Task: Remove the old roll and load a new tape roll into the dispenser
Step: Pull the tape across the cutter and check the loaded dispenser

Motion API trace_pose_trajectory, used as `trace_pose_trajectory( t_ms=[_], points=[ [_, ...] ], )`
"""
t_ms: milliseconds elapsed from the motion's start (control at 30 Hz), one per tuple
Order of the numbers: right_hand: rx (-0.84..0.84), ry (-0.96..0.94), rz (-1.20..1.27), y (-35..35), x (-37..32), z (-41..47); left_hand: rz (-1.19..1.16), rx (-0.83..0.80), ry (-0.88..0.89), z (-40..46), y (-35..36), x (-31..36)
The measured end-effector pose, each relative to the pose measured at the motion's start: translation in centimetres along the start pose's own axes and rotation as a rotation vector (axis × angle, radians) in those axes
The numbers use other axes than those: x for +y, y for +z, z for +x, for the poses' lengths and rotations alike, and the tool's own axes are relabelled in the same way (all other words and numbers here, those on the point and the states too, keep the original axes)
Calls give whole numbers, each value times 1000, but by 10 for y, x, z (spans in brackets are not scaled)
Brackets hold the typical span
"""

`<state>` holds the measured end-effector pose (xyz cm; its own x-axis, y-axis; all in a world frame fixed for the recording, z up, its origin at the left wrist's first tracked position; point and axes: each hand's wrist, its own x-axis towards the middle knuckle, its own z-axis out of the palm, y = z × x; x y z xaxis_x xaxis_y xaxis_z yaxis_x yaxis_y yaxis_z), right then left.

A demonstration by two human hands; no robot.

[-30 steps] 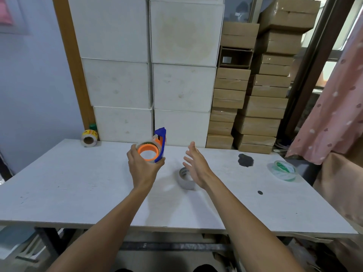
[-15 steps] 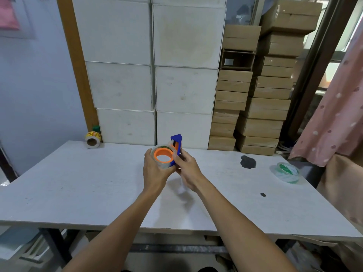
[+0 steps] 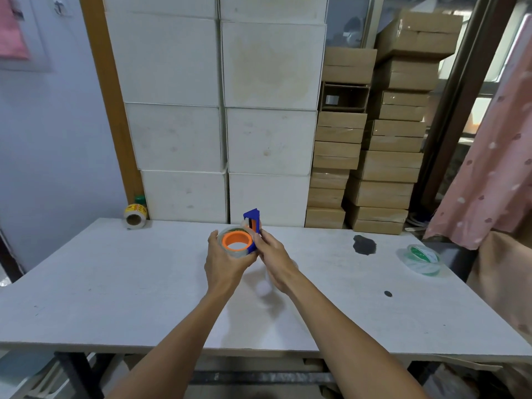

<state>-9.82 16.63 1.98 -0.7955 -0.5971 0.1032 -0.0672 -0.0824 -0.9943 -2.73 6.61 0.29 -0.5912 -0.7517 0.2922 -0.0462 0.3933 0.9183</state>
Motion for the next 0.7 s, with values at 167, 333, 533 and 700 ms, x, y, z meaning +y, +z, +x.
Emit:
trace_pose_trajectory(
  t_ms=[167,333,533,700],
  points=[
    [40,-4,-98,1,12,5,30,-95,50,3,-2,-3],
    [19,29,-160,-2,17,-2,100,-125,105,4,-2,-19],
    [110,-20,-320,4,31,2,117,-49,54,0,3,-33],
    [146,-46,-318,9,32,3,92,-2,8,-4,8,-34]
  ],
)
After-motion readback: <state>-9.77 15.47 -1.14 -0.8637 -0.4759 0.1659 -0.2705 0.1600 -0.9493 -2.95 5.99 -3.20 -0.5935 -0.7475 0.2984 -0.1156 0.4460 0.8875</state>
